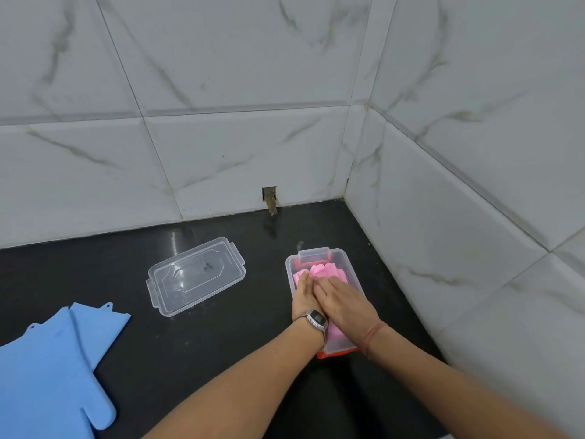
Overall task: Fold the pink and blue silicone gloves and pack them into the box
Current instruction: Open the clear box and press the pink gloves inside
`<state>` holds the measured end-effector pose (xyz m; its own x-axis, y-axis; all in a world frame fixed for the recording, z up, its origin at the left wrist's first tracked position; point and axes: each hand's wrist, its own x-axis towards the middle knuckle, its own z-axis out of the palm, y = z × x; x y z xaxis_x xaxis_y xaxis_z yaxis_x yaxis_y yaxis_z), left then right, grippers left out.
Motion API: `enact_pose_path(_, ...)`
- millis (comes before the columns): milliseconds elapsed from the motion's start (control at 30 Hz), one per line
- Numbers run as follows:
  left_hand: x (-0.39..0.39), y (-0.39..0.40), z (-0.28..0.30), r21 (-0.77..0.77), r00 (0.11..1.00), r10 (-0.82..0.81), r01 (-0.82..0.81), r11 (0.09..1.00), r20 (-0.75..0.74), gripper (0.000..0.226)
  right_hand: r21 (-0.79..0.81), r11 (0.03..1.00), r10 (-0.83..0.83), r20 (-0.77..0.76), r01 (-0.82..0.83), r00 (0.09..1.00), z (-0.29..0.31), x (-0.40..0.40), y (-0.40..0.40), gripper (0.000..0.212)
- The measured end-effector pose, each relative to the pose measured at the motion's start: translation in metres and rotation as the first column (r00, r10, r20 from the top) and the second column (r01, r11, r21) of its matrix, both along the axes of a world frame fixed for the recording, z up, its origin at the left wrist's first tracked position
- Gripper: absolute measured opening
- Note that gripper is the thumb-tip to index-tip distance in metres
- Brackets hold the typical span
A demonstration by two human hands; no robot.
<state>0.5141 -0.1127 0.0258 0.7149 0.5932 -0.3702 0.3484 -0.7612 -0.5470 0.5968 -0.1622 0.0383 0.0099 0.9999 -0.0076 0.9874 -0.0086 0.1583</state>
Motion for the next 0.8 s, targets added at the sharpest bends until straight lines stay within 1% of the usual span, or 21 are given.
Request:
enact_pose_path(67, 0.000, 0.001, -0.004, -0.005, 0.999, -0.034, 0.034, 0.999, -0.038, 0.081, -0.043, 0.997, -0.074, -0.197, 0.067, 0.978, 0.003, -0.006, -0.004, 0.041)
enact_pose_path(100, 0.000, 0.003, -0.004, -0.013, 0.998, -0.039, 0.039, 0.999, -0.042, 0.080, -0.087, 0.994, -0.089, -0.253, 0.069, 0.964, 0.001, -0.008, -0.003, 0.040)
enact_pose_path(167, 0.001, 0.005, -0.005, -0.034, 1.000, -0.019, 0.018, 0.999, -0.018, 0.076, -0.158, 0.981, -0.152, -0.262, 0.113, 0.953, -0.007, -0.011, 0.000, 0.044)
enact_pose_path(200, 0.001, 0.007, -0.006, -0.044, 1.000, -0.005, 0.005, 0.999, -0.001, 0.075, -0.177, 0.967, -0.230, -0.287, 0.184, 0.930, -0.009, -0.011, 0.001, 0.050)
enact_pose_path(267, 0.001, 0.008, -0.008, -0.053, 0.999, 0.012, -0.010, 0.999, 0.034, 0.075, -0.134, 0.961, -0.265, -0.174, 0.244, 0.948, -0.014, -0.009, 0.001, 0.067)
enact_pose_path(333, 0.001, 0.008, -0.008, -0.046, 0.999, 0.018, -0.016, 0.999, 0.033, 0.077, -0.096, 0.977, -0.187, 0.039, 0.190, 0.982, -0.015, -0.002, 0.001, 0.075)
enact_pose_path(367, 0.001, 0.008, -0.008, -0.039, 0.999, 0.024, -0.023, 0.999, 0.033, 0.077, -0.117, 0.977, -0.166, 0.101, 0.178, 0.981, -0.017, 0.002, 0.003, 0.075)
enact_pose_path(433, 0.002, 0.006, -0.006, -0.019, 0.998, 0.053, -0.052, 0.998, 0.043, 0.077, -0.191, 0.959, -0.163, 0.224, 0.208, 0.961, -0.020, 0.004, 0.004, 0.077)
enact_pose_path(467, 0.003, 0.007, -0.005, -0.036, 0.997, 0.070, -0.069, 0.997, 0.040, 0.077, -0.223, 0.949, -0.150, 0.299, 0.222, 0.942, -0.021, 0.003, 0.005, 0.080)
enact_pose_path(500, 0.004, 0.007, -0.004, -0.051, 0.996, 0.081, -0.079, 0.996, 0.033, 0.077, -0.255, 0.936, -0.148, 0.339, 0.242, 0.929, -0.024, 0.004, 0.007, 0.081)
enact_pose_path(567, 0.006, 0.008, -0.004, -0.049, 0.997, 0.082, -0.082, 0.995, 0.007, 0.077, -0.320, 0.908, -0.137, 0.386, 0.272, 0.912, -0.028, 0.004, 0.012, 0.083)
enact_pose_path(633, 0.007, 0.010, -0.009, -0.036, 0.999, 0.048, -0.048, 0.998, 0.002, 0.076, -0.377, 0.884, -0.121, 0.389, 0.277, 0.913, -0.029, 0.007, 0.019, 0.083)
enact_pose_path(733, 0.009, 0.009, -0.010, -0.011, 0.998, -0.001, 0.000, 1.000, -0.066, 0.071, -0.451, 0.847, -0.100, 0.382, 0.280, 0.919, -0.026, 0.010, 0.026, 0.086)
enact_pose_path(767, 0.011, 0.010, -0.011, 0.018, 0.991, -0.058, 0.061, 0.998, -0.122, 0.069, -0.473, 0.833, -0.091, 0.394, 0.286, 0.915, -0.026, 0.011, 0.028, 0.088)
enact_pose_path(800, 0.011, 0.010, -0.013, -0.034, 0.991, -0.010, 0.005, 0.999, -0.136, 0.069, -0.492, 0.819, -0.082, 0.408, 0.295, 0.909, -0.026, 0.011, 0.030, 0.089)
